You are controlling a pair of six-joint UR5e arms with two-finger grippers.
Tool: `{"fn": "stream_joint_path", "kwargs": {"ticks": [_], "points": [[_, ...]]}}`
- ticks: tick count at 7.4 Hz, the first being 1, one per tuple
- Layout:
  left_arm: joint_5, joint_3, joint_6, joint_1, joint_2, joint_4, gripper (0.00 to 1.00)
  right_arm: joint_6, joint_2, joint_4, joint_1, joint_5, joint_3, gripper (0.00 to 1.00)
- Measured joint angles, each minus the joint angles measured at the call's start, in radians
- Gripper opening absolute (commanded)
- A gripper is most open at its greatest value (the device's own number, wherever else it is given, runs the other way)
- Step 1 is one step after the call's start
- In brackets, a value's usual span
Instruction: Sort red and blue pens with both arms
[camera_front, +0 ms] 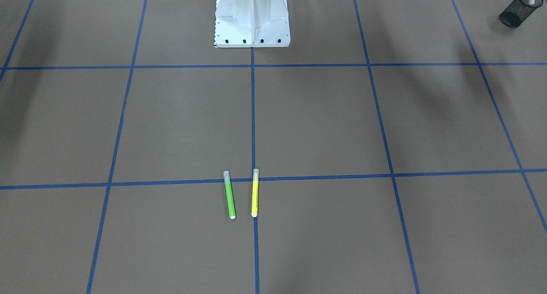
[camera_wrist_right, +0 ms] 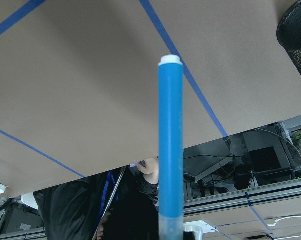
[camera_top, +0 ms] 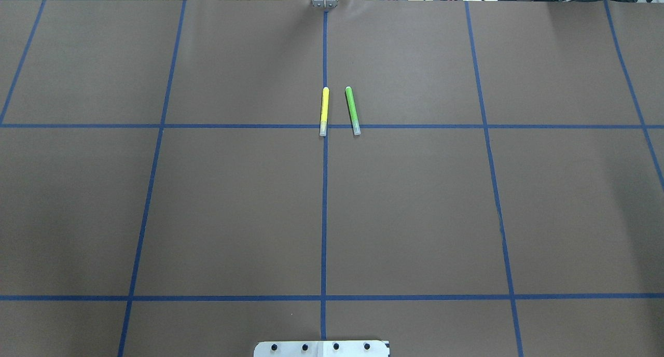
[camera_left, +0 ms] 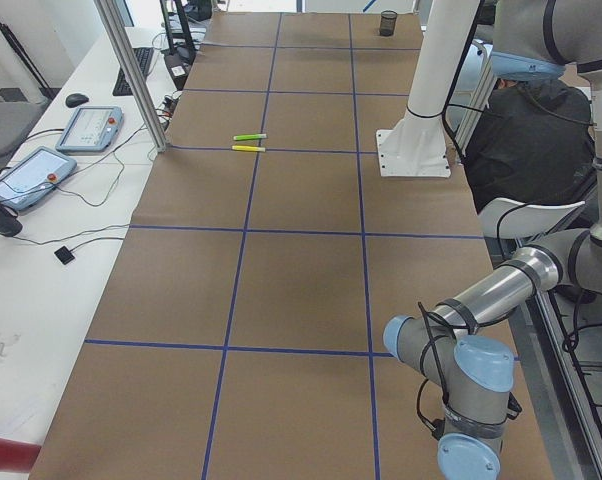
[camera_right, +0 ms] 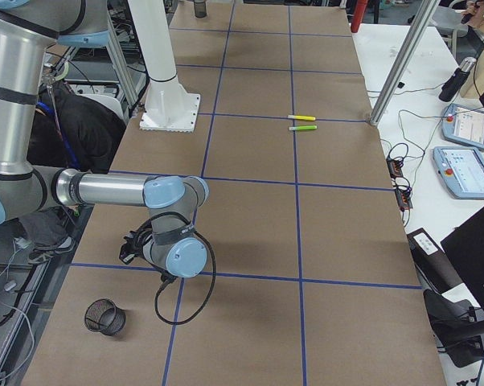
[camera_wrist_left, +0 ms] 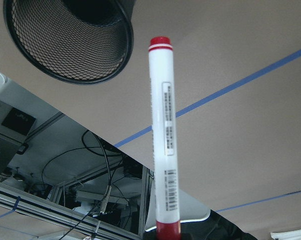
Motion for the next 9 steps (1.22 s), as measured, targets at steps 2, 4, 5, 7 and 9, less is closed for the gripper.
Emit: {"fn": "stream_joint_path", "kwargs": {"ticks": [2,4,5,7,9], "points": [[0.009,0.028,0.001,0.000,-0.002,0.000,0.00,-0.009,0.001,0.000,0.002,0.001,0.000,0.00],[0.024,0.041,0.005,-0.002,-0.003,0.001,0.00,-0.014,0.001,0.001,0.004,-0.001,0.000,0.00],[0.029,0.043,0.012,-0.004,-0.004,0.001,0.00,-0.021,0.000,0.001,0.005,-0.002,0.000,0.00],[0.038,0.043,0.016,-0.010,-0.004,0.001,0.00,-0.027,0.000,0.002,0.009,-0.004,0.000,0.00],[0.056,0.043,0.013,-0.026,-0.004,-0.003,0.00,-0.028,0.000,0.002,0.013,-0.005,0.000,0.00]]}}
